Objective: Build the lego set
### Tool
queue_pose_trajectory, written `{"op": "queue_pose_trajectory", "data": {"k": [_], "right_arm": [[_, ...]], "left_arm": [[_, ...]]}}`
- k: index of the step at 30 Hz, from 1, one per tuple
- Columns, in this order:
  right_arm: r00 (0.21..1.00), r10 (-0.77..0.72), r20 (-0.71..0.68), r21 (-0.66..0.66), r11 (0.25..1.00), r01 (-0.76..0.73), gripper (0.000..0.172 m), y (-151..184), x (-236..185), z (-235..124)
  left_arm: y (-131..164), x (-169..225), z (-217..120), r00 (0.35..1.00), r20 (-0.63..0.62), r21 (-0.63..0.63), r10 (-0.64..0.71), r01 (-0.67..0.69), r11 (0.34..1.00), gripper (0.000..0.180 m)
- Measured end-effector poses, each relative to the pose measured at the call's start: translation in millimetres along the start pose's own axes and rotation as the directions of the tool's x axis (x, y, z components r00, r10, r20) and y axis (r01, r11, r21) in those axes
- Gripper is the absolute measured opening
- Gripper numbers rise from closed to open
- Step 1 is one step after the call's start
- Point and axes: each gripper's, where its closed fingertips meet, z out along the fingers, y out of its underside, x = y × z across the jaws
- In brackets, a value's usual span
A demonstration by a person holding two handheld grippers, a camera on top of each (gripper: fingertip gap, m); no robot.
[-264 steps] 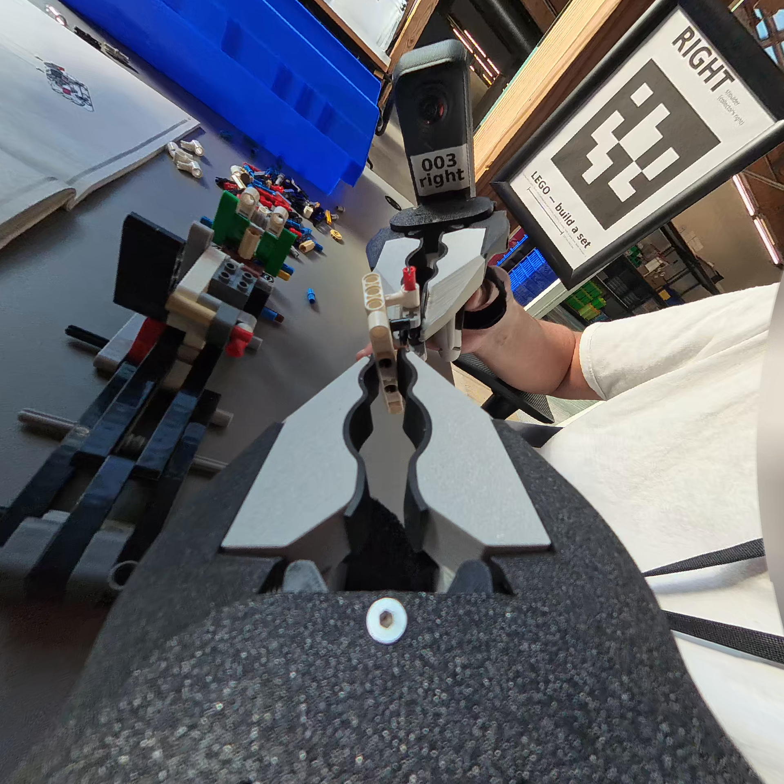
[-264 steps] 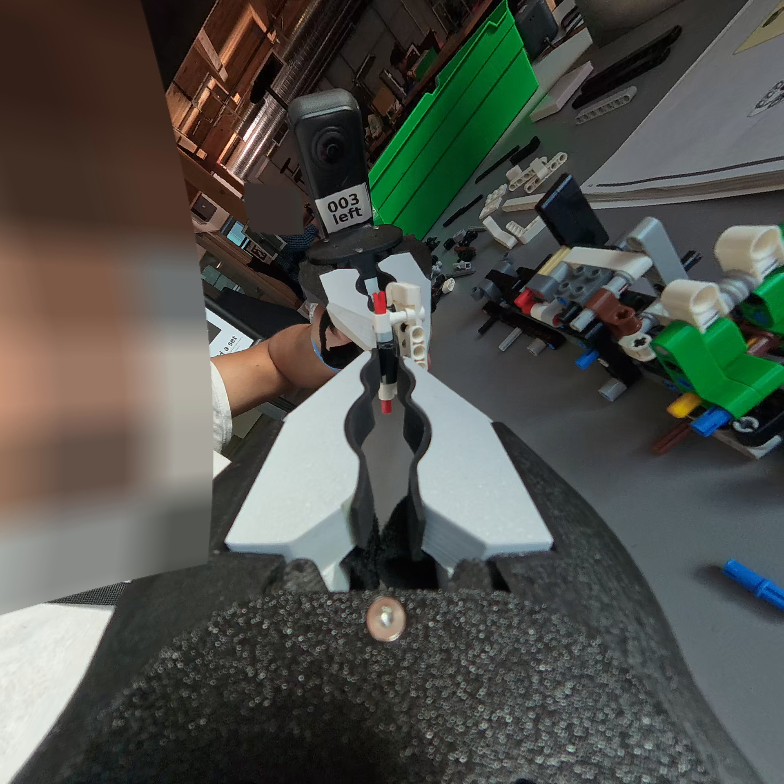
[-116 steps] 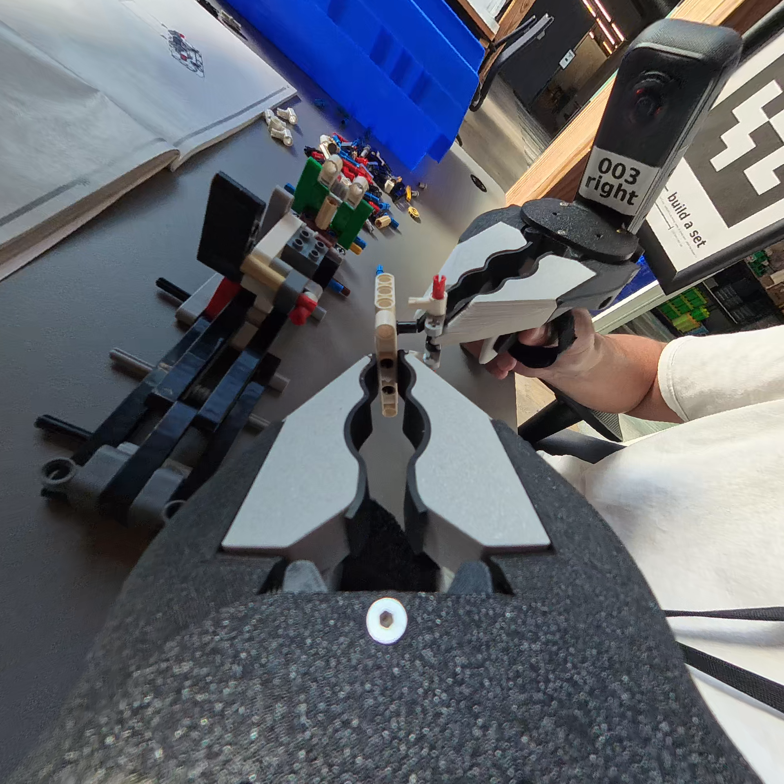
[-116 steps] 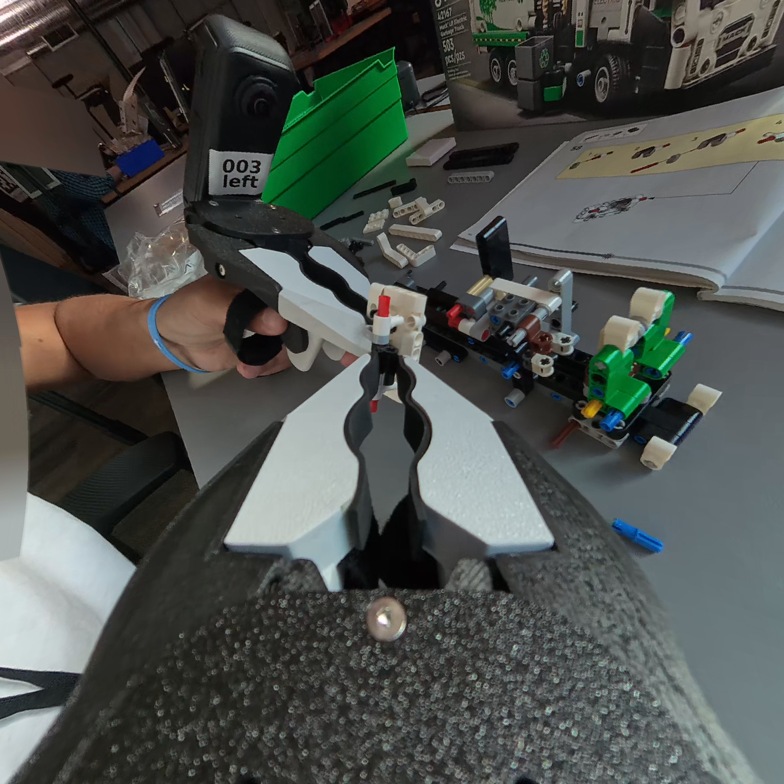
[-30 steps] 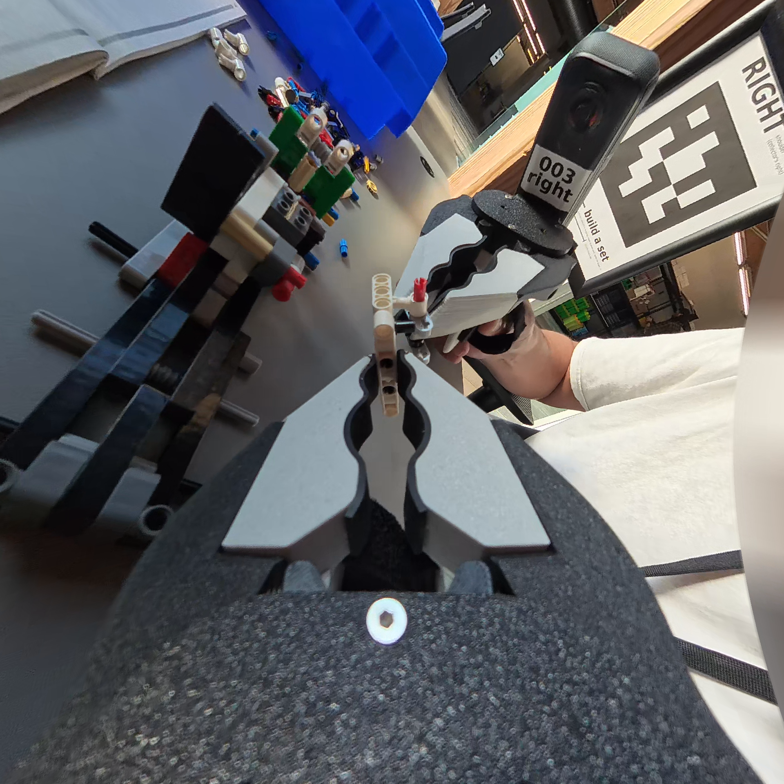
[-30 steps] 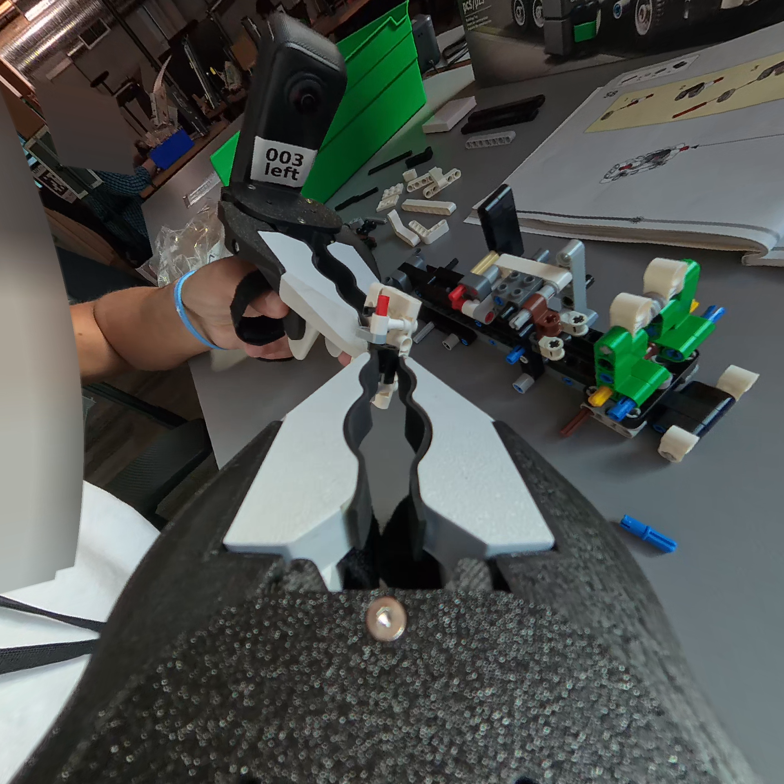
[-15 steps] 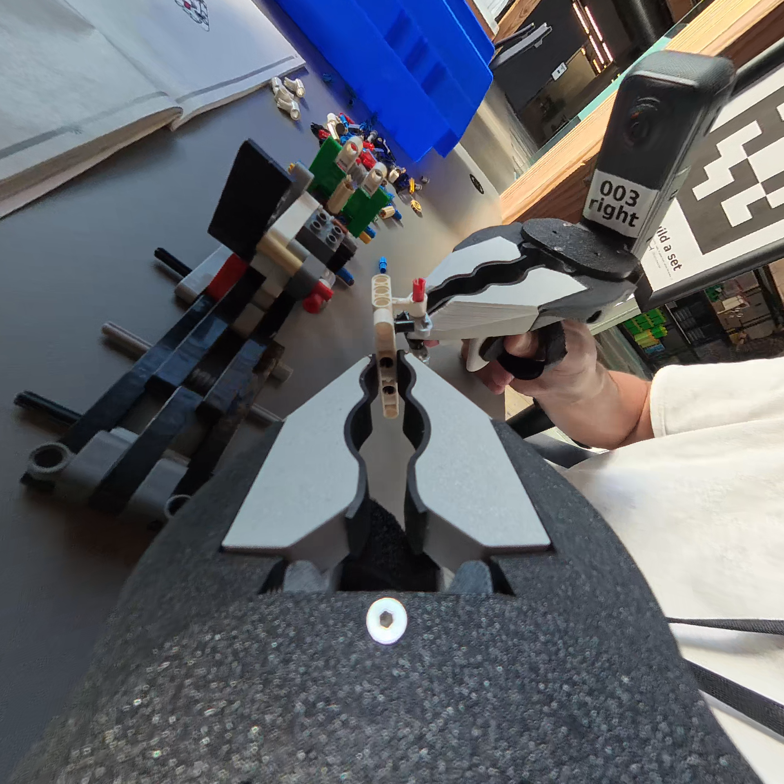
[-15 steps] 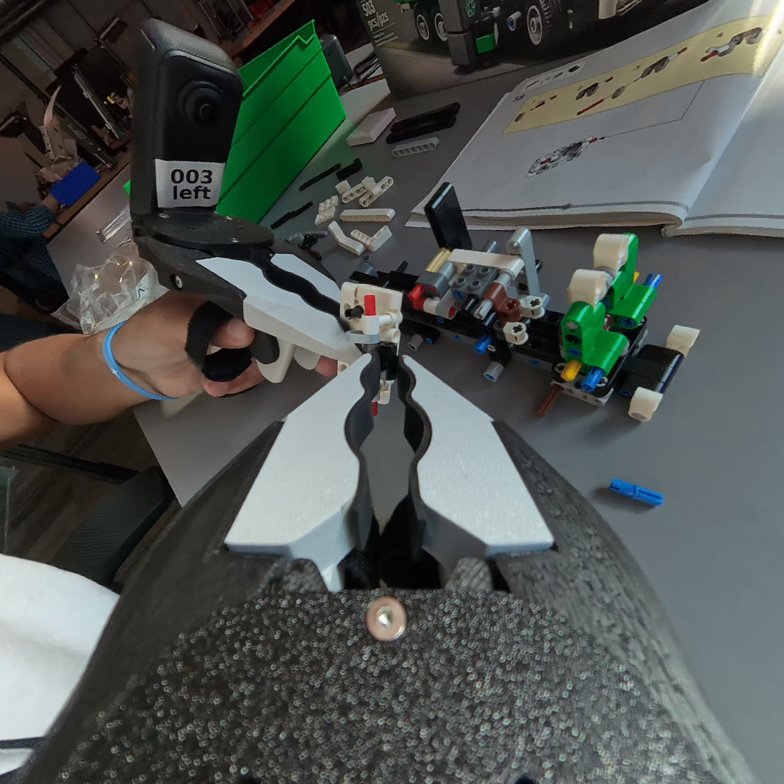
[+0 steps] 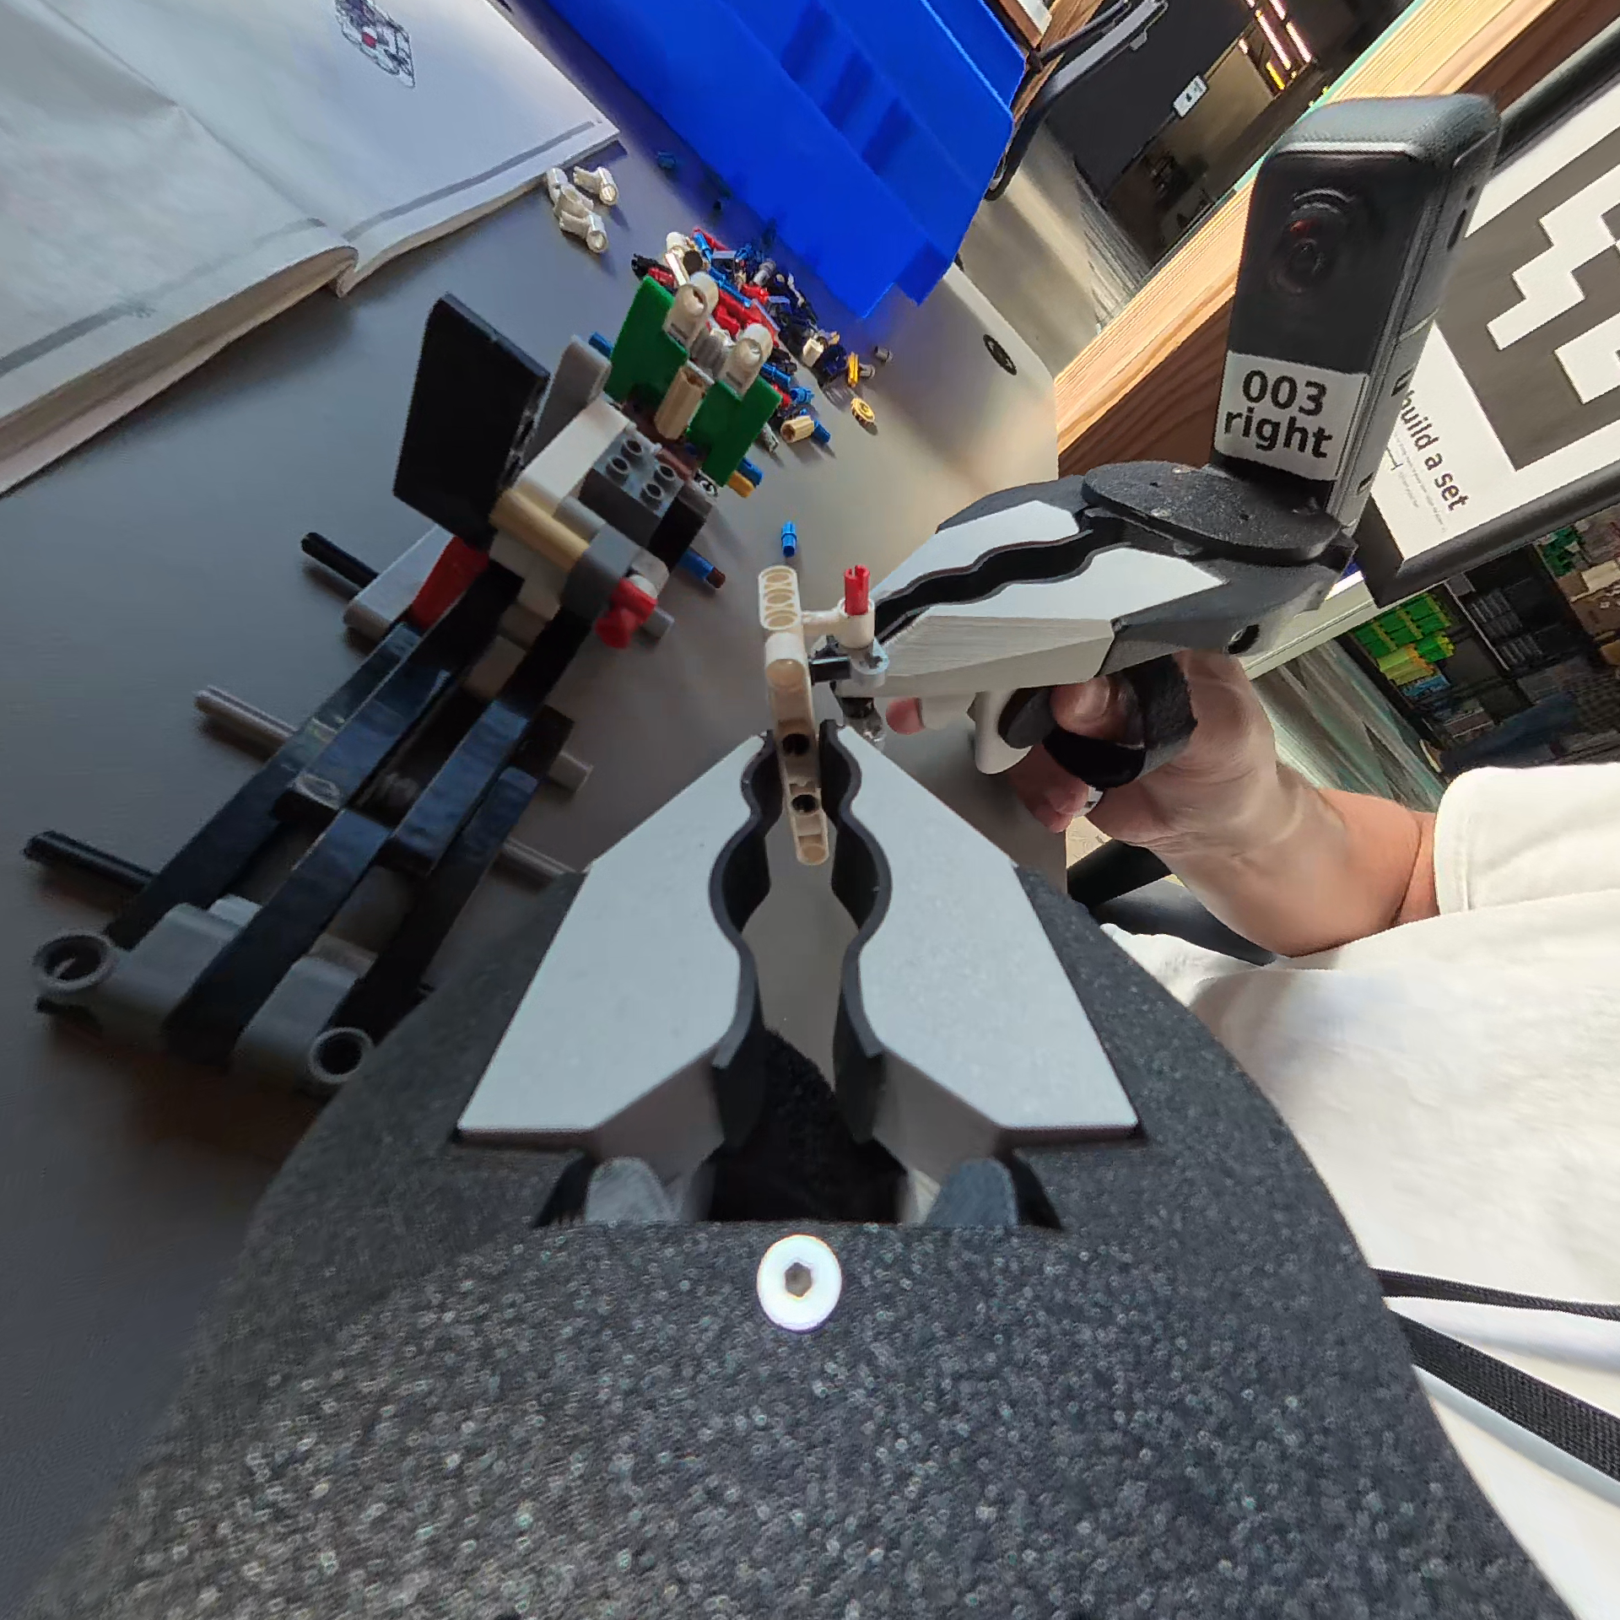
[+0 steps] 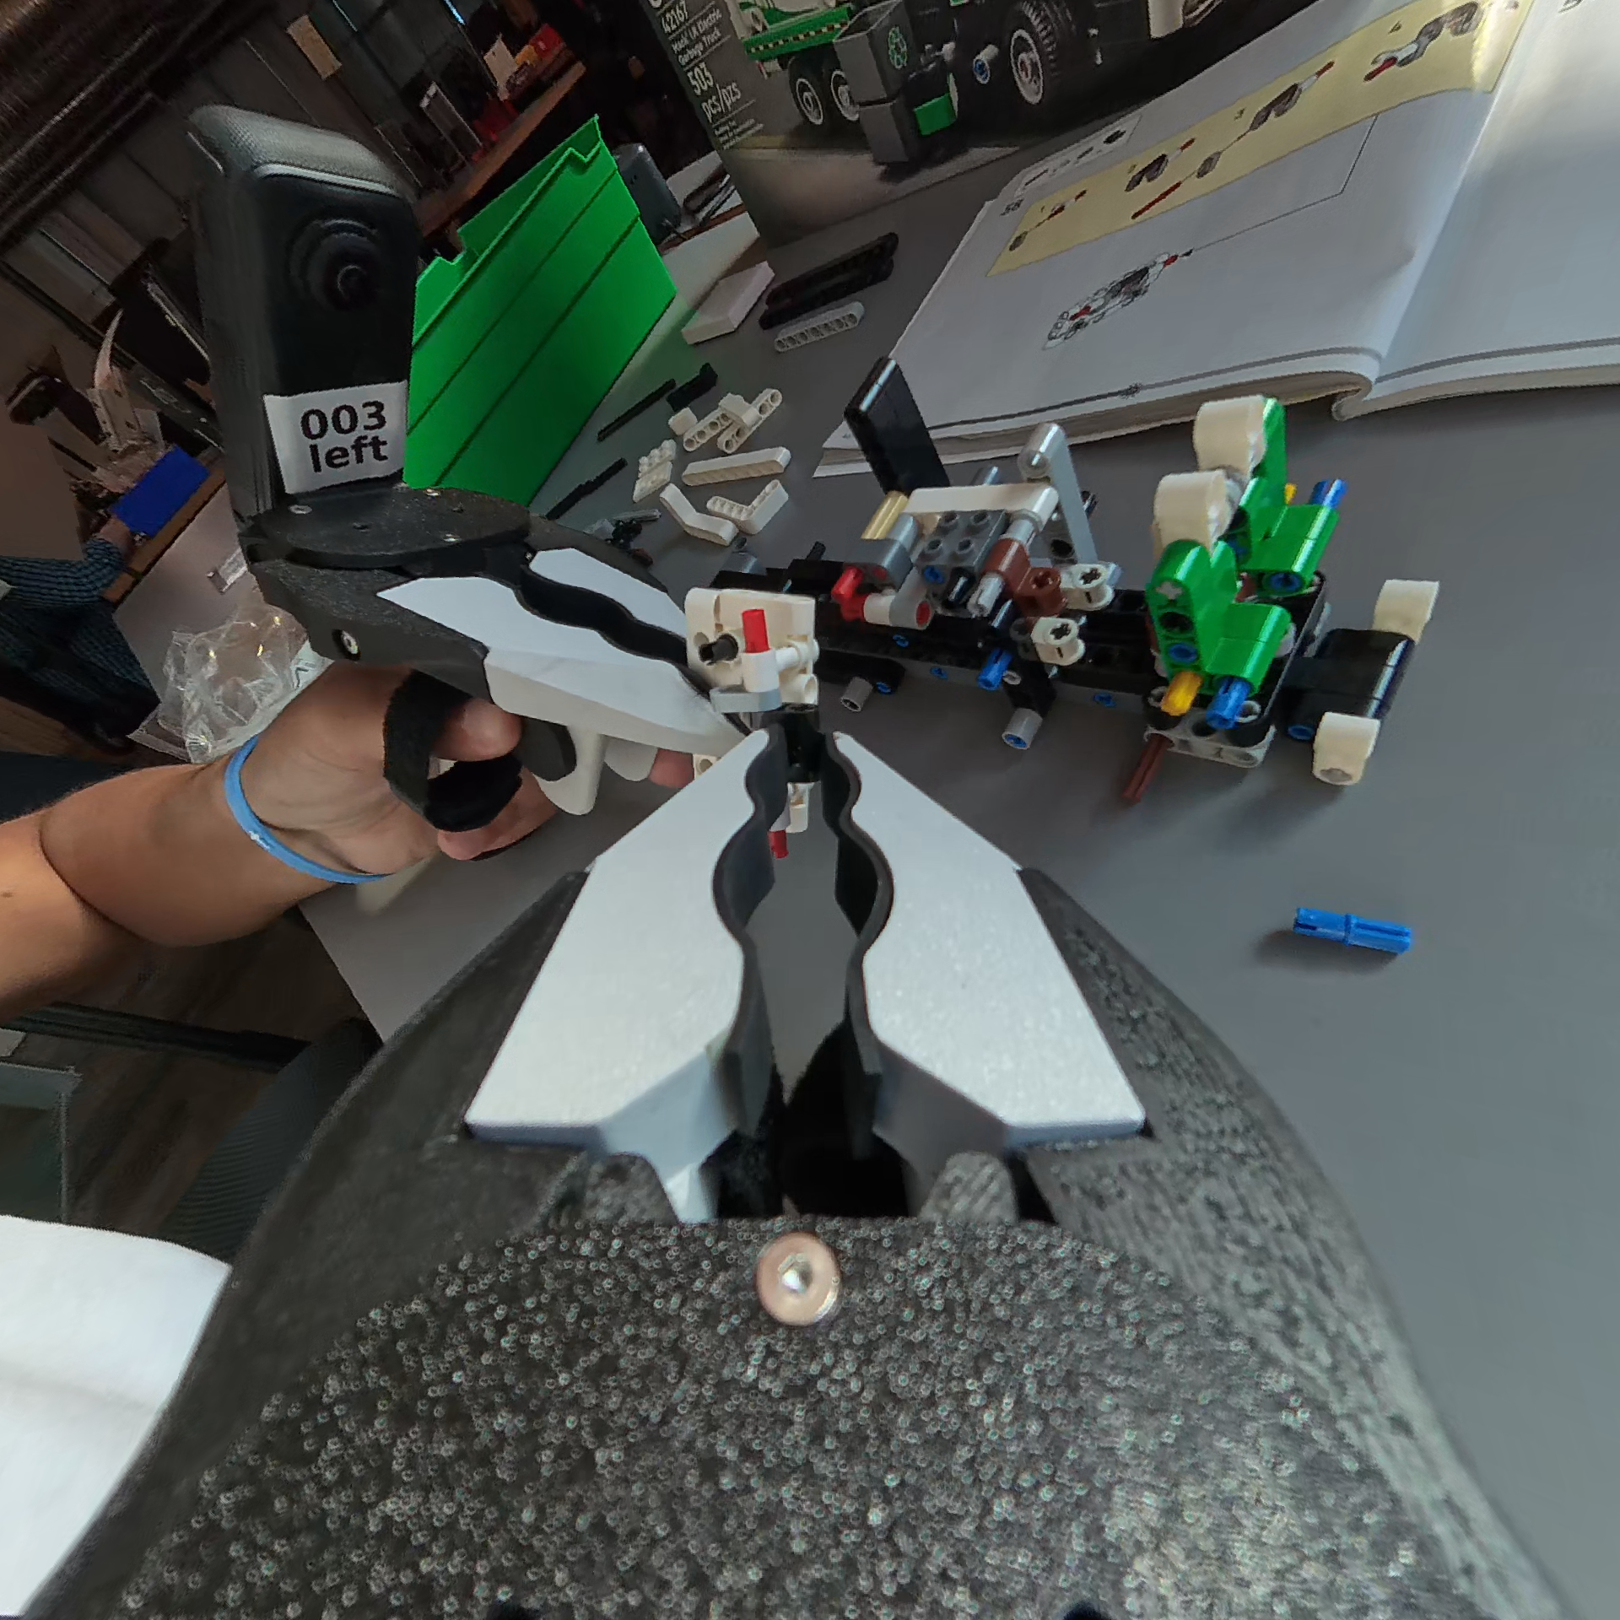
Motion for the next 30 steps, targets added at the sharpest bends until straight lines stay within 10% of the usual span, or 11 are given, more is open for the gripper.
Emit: {"op": "queue_pose_trajectory", "data": {"k": [30], "right_arm": [[0.999, 0.016, 0.031, -0.017, 1.000, -0.015, 0.005, 2.8, -2.1, 0.8]], "left_arm": [[2.4, 0.4, 1.2, 0.996, -0.061, -0.027, -0.071, 0.069, 0.997, 0.005]]}}
